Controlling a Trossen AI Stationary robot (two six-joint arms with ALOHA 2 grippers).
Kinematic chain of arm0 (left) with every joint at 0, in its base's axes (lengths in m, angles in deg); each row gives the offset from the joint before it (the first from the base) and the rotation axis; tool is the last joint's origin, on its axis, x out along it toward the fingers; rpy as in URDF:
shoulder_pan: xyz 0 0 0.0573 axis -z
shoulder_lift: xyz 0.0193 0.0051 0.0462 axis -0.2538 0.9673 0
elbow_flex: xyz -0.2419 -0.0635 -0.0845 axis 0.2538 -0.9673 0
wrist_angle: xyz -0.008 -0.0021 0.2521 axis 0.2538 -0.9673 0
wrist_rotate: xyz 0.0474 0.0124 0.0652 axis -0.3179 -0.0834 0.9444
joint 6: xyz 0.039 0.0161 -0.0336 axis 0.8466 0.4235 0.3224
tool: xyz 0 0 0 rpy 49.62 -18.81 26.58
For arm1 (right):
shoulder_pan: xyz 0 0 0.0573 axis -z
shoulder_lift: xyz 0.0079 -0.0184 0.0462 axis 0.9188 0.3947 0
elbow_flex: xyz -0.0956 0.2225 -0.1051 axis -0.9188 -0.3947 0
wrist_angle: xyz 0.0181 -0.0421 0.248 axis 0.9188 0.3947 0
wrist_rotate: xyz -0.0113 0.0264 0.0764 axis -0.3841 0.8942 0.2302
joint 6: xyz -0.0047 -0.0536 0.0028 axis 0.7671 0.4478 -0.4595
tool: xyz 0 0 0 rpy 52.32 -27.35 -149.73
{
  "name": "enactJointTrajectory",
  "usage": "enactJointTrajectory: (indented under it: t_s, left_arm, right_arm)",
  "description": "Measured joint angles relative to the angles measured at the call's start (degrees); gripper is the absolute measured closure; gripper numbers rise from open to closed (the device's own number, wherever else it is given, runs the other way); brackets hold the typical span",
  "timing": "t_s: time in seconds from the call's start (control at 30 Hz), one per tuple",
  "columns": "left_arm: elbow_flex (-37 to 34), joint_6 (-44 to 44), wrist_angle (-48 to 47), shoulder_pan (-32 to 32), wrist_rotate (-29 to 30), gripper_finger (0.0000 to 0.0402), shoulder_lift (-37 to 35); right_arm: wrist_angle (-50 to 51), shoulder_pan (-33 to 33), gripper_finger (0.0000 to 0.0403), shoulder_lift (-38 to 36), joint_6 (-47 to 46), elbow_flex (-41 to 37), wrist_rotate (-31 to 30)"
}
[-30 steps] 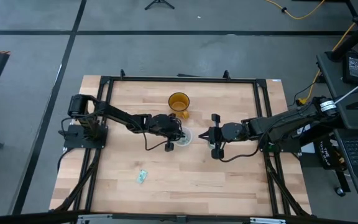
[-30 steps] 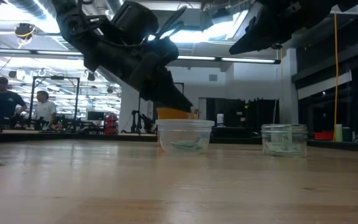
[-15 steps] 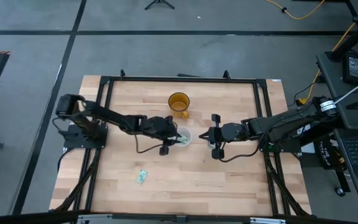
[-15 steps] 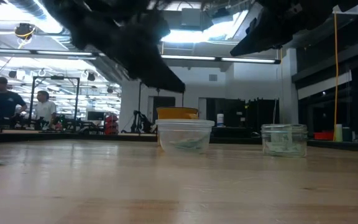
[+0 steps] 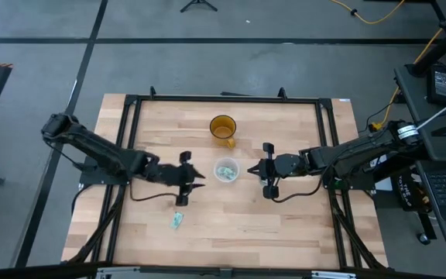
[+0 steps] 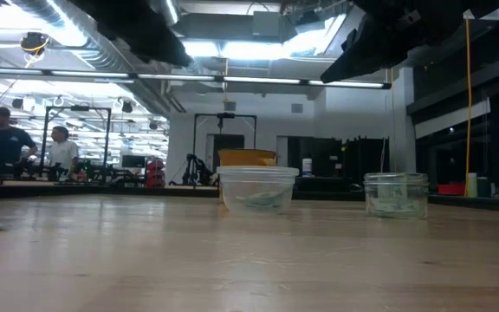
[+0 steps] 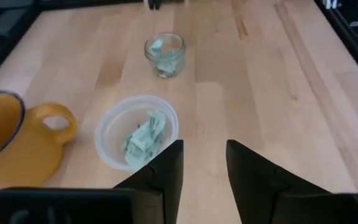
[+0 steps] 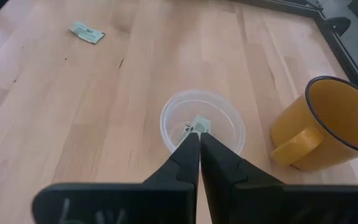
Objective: Pick and place Stevia / Truvia into bins
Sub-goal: Put the green stevia packet into the glass container
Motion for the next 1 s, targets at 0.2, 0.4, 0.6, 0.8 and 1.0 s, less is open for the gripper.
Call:
enactJointTrajectory:
  t_s: [0.2,0.4,0.6,0.8,1.0]
  left_arm:
    - [3.52,-9.42,-10.31,8.44,6.11,0.0286,0.18]
    - [11.87,-23.65,-29.79,13.71,8.21,0.0286,3.28]
    - [18.03,-38.86,-38.68,16.40,0.84,0.0286,8.79]
    - [21.44,-50.54,-46.01,16.59,-10.93,0.0301,17.08]
    - [21.62,-53.32,-45.35,16.57,-18.45,0.0311,23.86]
  right_arm:
    - [-0.19,0.00,0.0384,0.00,-0.15,0.00,0.00]
    - [-0.15,0.00,0.0384,0.00,-0.37,0.00,0.00]
    - [0.04,0.00,0.0384,0.00,-1.27,0.00,-0.02]
    - [0.37,0.00,0.0384,0.00,-1.44,0.00,-0.02]
    - [0.55,0.00,0.0384,0.00,-1.60,0.00,-0.02]
